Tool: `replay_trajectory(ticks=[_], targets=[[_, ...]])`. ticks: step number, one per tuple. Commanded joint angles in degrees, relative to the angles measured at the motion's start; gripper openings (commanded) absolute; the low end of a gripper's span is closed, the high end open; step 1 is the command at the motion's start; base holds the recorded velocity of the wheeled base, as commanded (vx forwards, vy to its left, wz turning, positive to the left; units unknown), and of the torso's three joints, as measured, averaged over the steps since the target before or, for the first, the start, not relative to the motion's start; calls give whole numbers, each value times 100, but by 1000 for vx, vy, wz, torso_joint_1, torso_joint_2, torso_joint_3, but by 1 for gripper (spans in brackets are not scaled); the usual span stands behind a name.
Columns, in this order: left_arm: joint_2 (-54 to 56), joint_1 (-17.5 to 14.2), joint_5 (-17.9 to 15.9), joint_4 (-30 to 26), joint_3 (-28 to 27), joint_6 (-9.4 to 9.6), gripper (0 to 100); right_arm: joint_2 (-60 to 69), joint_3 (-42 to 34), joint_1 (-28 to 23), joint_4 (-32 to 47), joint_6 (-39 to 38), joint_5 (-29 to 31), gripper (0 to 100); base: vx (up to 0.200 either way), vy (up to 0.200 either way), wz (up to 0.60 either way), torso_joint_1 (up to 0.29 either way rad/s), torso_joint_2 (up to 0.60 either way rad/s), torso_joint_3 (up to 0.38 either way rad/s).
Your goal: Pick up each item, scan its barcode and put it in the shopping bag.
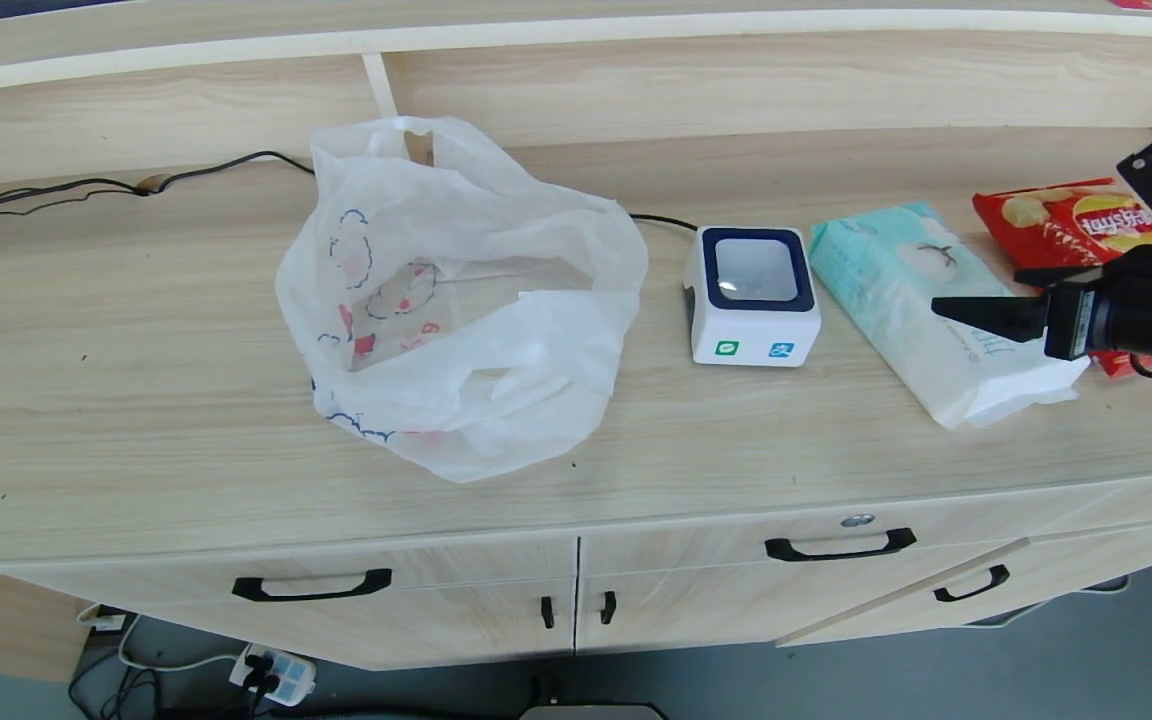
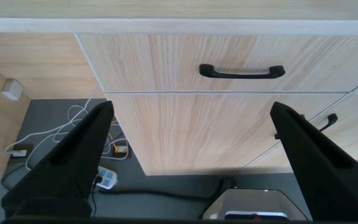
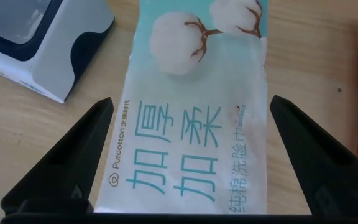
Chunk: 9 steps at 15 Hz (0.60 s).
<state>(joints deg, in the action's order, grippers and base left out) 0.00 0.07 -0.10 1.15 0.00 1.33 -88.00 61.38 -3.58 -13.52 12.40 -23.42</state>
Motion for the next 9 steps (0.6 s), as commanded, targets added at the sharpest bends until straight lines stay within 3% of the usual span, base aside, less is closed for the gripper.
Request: replay_trajectory(ticks=[1,9], targets=[[-9,1,1,0,0,8,100,-349,217,42,16,184,13,100,0,0,0,0,0,0],[0,1,1,8,0,-1,100,-762,788,24,702,360,13,100,0,0,0,0,0,0]])
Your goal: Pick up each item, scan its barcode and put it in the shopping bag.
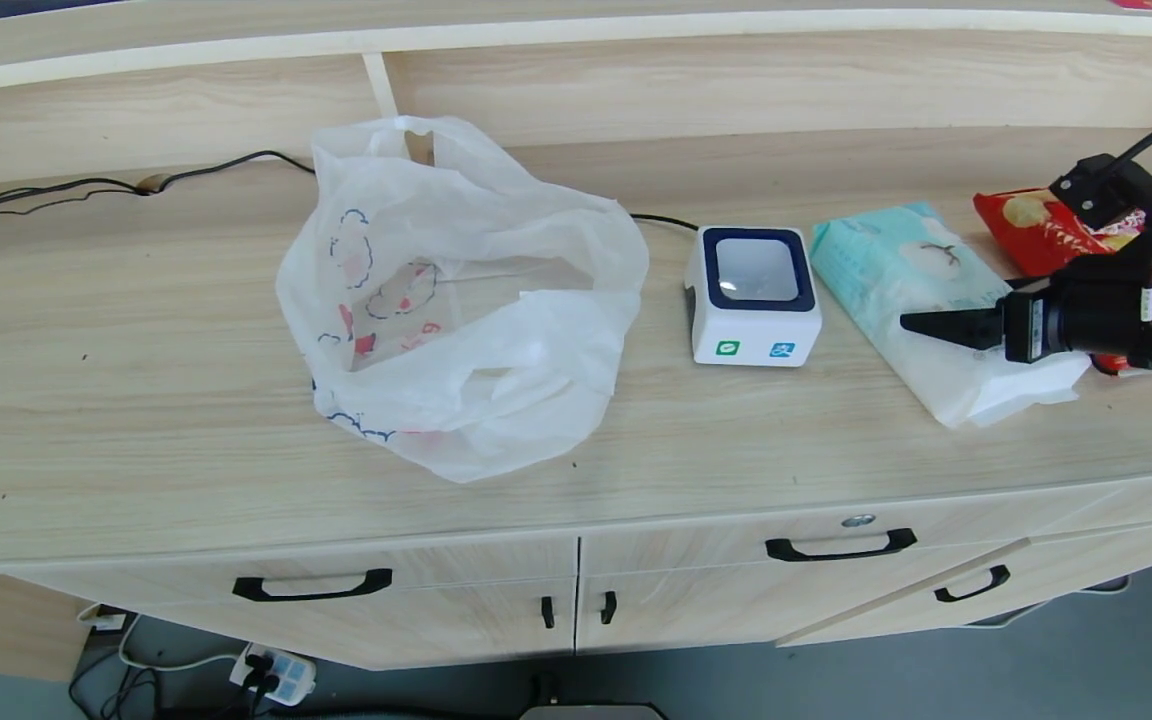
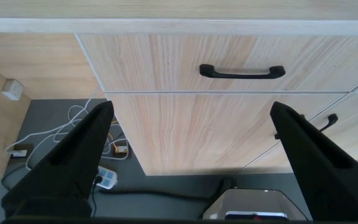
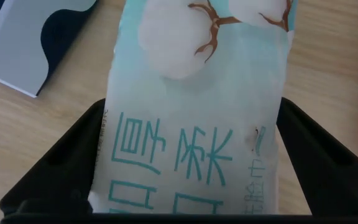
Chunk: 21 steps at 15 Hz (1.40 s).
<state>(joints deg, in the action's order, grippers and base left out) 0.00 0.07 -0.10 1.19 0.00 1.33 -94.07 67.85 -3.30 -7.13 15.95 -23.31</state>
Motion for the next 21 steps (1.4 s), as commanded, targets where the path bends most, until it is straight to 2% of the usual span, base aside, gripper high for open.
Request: replay_trajectory(ticks=[1,7,11,12,14,21], targets=[[-9,1,1,4,0,-1,100,-217,228,-4,212,5,-7,100,0,0,0,0,0,0],[-9,1,1,12,0,-1,100,-577,905,14,942,5,2,100,0,0,0,0,0,0],[0,1,1,12,0,-1,100,-647,1002,67,959,-4,28,100,0,0,0,0,0,0],[-9,1,1,4,0,-1,100,-638,993,67,959,-21,28,0,0,0,0,0,0,0],[-9,1,1,4,0,-1,100,-630,1037,75,915,-294,28,0,0,0,0,0,0,0],[-9,1,1,4,0,8,100,30,984,75,924,-478,-42,0,0,0,0,0,0,0]])
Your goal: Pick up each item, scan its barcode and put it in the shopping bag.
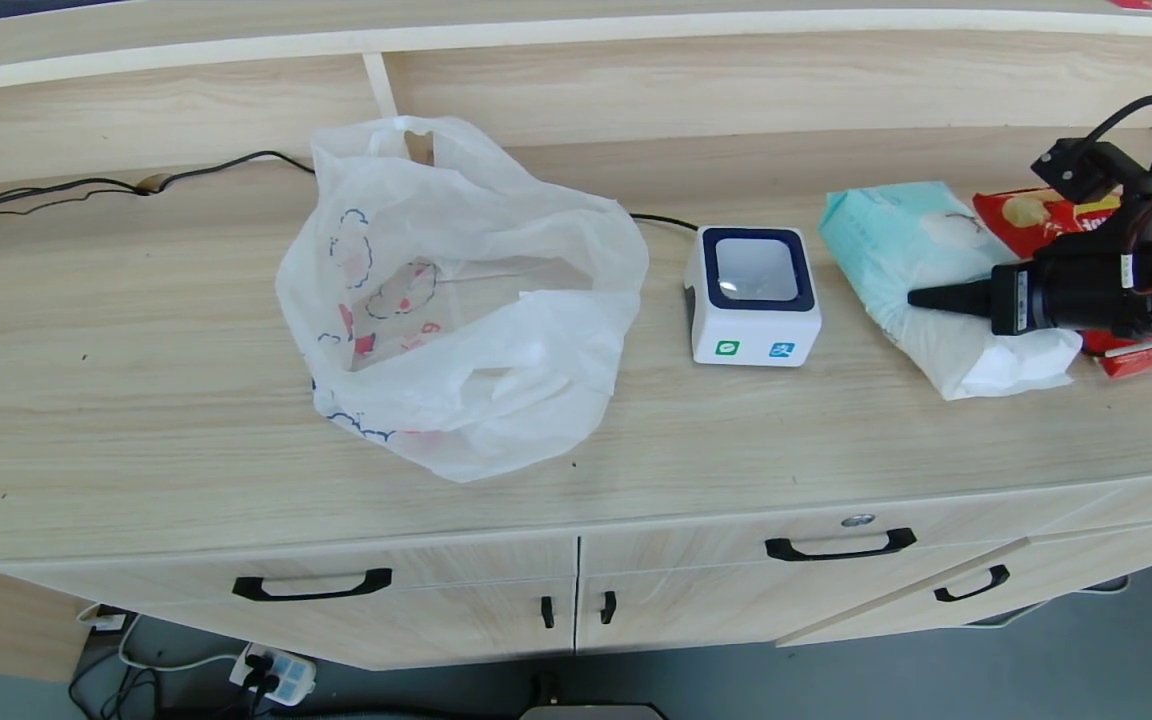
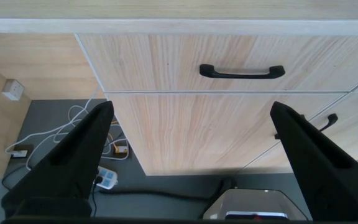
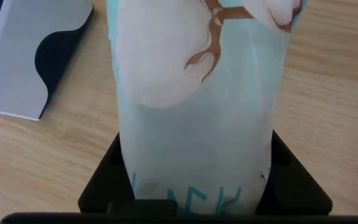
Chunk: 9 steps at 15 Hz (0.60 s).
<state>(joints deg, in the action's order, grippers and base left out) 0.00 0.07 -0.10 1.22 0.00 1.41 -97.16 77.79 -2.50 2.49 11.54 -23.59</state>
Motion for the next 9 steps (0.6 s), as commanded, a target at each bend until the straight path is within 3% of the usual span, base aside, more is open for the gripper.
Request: replay_trajectory(ticks=[1,4,6,7,9], targets=[[0,1,1,1,0,-1,100,540,-44,-5,-11,-144,-93,0,0,0,0,0,0,0],[-9,1,1,-8,0,-1,100,1867,-853,259,-3,-768,-155,0,0,0,0,0,0,0],[0,1,1,-8,0,-1,100,2781,-1714,848,-73,-1093,-128,0,0,0,0,0,0,0],[-9,1,1,-8,0,-1,100,3370,-2277,1498,-196,-1576,-128,0,0,0,0,0,0,0],[-9,1,1,-8,0,-1,100,4152,-3261,1779,-627,-2236,-58,0,0,0,0,0,0,0]])
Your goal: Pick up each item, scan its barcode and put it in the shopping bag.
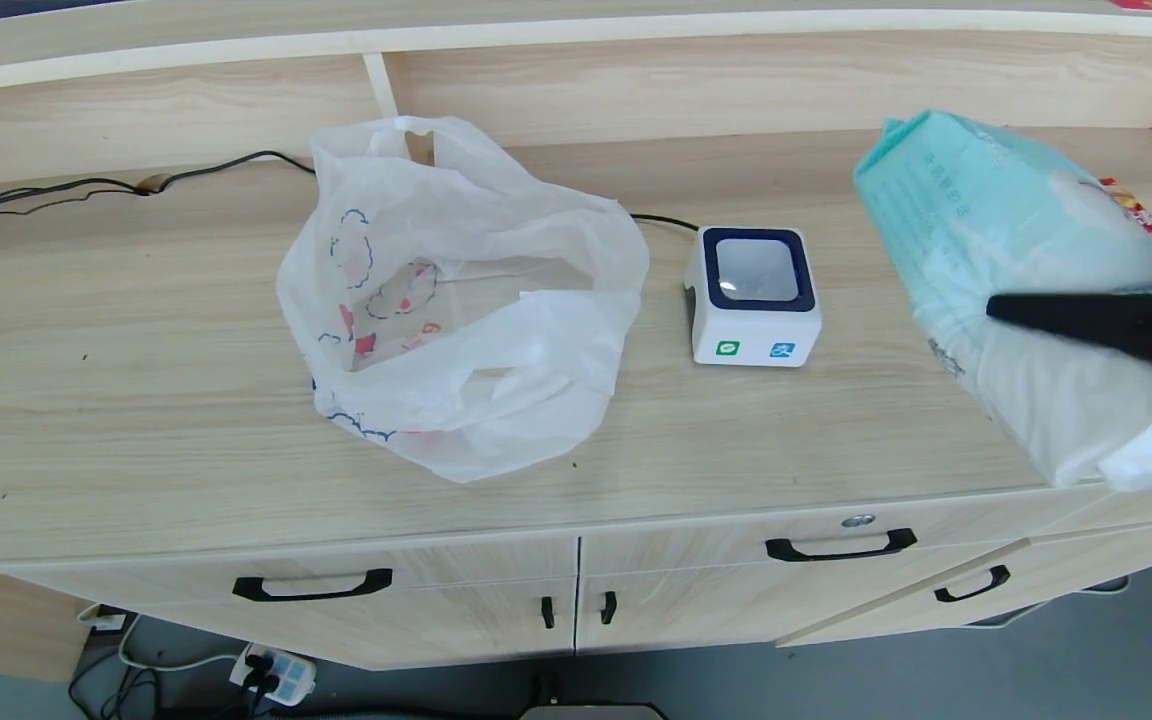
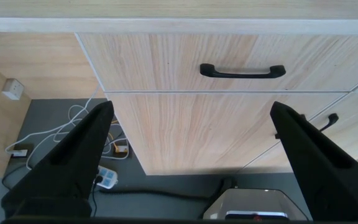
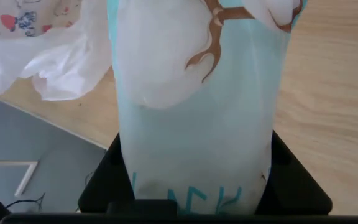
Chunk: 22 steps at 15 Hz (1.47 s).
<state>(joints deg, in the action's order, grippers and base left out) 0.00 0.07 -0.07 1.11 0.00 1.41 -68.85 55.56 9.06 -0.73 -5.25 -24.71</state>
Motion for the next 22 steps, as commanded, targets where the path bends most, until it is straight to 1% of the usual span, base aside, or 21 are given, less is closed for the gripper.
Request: replay_trajectory(ticks=[1,3,5,7,9,10,11,13,14,15,17,19,22], targets=[[-9,1,-1,3,0,-1,100,1612,-1461,694,-366,-591,80,0,0,0,0,0,0,0],[-9,1,-1,3,0,-1,100,1779,-1716,711,-375,-802,72,0,0,0,0,0,0,0],[0,1,-1,21,0,-1,100,1691,-1804,975,-568,-1751,10,0,0,0,0,0,0,0],[-9,1,-1,21,0,-1,100,1629,-1821,1582,-1025,-3052,10,0,0,0,0,0,0,0],[-9,1,-1,12,0,-1,100,1524,-1944,1784,-1280,-3878,10,0,0,0,0,0,0,0],[-9,1,-1,12,0,-1,100,1533,-2032,1951,-1359,-4159,1,0,0,0,0,0,0,0],[-9,1,-1,12,0,-1,100,1559,-2305,2355,-1570,-4748,10,0,0,0,0,0,0,0],[-9,1,-1,12,0,8,100,1568,-2612,2680,-1966,-5671,10,0,0,0,0,0,0,0],[0,1,-1,12,0,17,100,1524,-2595,2750,-2124,-6233,10,0,0,0,0,0,0,0],[0,1,-1,12,0,17,100,1462,-2551,2759,-2282,-6638,10,0,0,0,0,0,0,0],[0,1,-1,12,0,8,100,1322,-2542,2759,-2880,-7587,10,0,0,0,0,0,0,0],[0,1,-1,12,0,8,100,1295,-2559,2856,-3108,-8132,10,0,0,0,0,0,0,0],[0,1,-1,12,0,17,100,1287,-2507,2988,-3126,-8923,28,0,0,0,0,0,0,0]])
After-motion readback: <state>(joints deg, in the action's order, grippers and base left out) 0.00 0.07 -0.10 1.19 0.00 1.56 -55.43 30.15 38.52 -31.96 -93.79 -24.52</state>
